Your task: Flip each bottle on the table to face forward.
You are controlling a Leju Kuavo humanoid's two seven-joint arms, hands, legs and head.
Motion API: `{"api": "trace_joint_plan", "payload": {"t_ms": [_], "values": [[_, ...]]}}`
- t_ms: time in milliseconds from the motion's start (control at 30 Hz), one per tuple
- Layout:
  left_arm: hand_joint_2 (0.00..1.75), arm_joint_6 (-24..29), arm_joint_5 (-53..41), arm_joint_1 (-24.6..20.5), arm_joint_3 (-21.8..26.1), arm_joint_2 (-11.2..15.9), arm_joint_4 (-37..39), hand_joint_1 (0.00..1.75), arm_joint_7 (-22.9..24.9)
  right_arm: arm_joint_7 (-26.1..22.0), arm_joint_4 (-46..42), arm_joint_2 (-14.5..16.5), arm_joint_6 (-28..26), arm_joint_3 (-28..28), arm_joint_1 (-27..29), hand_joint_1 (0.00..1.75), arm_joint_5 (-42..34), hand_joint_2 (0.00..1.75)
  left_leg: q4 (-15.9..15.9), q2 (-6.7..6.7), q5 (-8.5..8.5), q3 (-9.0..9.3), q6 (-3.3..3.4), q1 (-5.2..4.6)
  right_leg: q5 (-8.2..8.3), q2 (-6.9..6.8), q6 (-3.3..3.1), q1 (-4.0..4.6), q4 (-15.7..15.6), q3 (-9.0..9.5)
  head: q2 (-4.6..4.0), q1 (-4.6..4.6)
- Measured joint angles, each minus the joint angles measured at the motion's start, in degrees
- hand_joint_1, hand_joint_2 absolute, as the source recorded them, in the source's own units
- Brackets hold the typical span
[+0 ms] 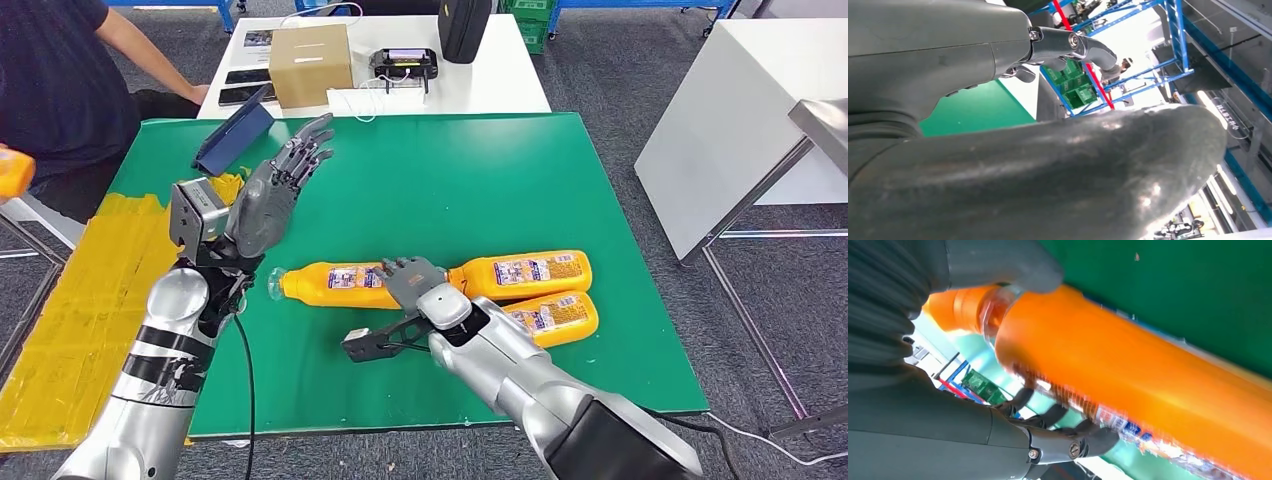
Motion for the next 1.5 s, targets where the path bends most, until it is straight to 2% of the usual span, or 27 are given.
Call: {"api": "trace_joint_plan", "payload": {"t_ms": [333,367,467,500,1500], "values": [[0.0,0.5,0.1,-0.1,-0.2,-0.1,-1.0,0.0,0.3,-0.2,0.2,0.4,0.8,0.3,-0.5,1.75,-0.1,1.75,0.0,0.02,-0.07,0.54,-0.1,0.05,-0.13,0.03,-0.27,0.01,0.0,0.06,0.0,0.0],[0.0,0.5,0.1,-0.1,-0.2,-0.1,-1.0,0.0,0.3,-0.3,0.2,0.4,0.9,0.3,-0.6,1.64,-0.1,1.75,0.0,0.03,-0.06,0.56,-0.11,0.05,-0.11,0.03,-0.28,0.01,0.0,0.08,0.0,0.0],[0.0,0.6,0.1,-0.1,-0.3,-0.2,-1.0,0.0,0.3,-0.6,0.2,0.4,1.4,0.2,-0.6,0.34,-0.1,1.75,0.0,0.03,-0.04,0.65,-0.1,0.05,-0.06,0.03,-0.27,0.01,0.0,0.18,0.0,0.01],[0.0,0.6,0.0,-0.1,-0.3,-0.2,-1.1,0.0,0.3,-0.7,0.3,0.3,1.5,0.2,-0.5,0.0,0.0,1.75,0.0,0.02,-0.04,0.67,-0.1,0.05,-0.04,0.03,-0.24,0.01,0.0,0.2,0.0,0.01],[0.0,0.5,-0.1,-0.2,-0.5,-0.3,-1.5,0.0,-0.6,0.1,0.4,-0.4,1.6,-2.2,0.7,0.0,1.3,1.75,0.0,0.04,-0.03,0.71,-0.1,0.05,0.03,0.08,-0.26,0.01,0.0,0.28,0.0,-0.01]]}}
